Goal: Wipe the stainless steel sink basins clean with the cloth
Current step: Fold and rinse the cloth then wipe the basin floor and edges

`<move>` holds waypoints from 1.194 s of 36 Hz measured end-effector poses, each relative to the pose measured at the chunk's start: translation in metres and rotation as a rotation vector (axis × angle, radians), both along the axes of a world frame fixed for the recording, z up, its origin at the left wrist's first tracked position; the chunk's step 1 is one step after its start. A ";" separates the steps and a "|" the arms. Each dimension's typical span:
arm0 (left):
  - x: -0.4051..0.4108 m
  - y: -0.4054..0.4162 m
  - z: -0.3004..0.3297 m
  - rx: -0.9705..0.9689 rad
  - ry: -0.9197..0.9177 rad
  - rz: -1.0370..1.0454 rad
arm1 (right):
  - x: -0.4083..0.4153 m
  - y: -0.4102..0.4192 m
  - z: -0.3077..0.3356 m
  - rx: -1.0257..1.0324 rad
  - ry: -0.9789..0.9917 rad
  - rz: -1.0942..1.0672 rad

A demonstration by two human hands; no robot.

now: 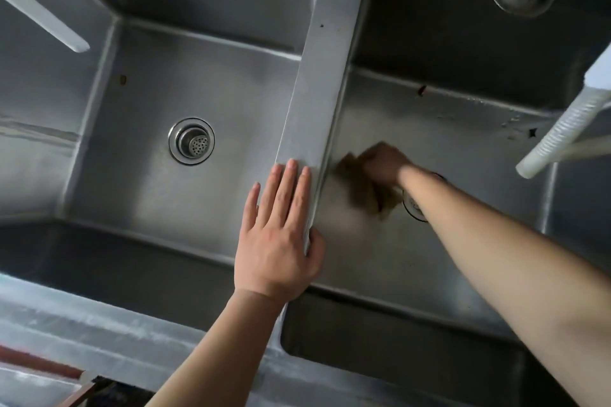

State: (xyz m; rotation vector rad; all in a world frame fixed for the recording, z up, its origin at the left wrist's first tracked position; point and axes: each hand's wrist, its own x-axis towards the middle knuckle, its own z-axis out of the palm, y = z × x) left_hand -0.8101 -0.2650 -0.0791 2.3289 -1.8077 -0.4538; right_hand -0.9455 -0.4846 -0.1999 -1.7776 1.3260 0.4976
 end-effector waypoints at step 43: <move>-0.001 -0.001 0.000 -0.042 -0.026 0.016 | -0.031 0.207 -0.040 0.211 -0.229 0.323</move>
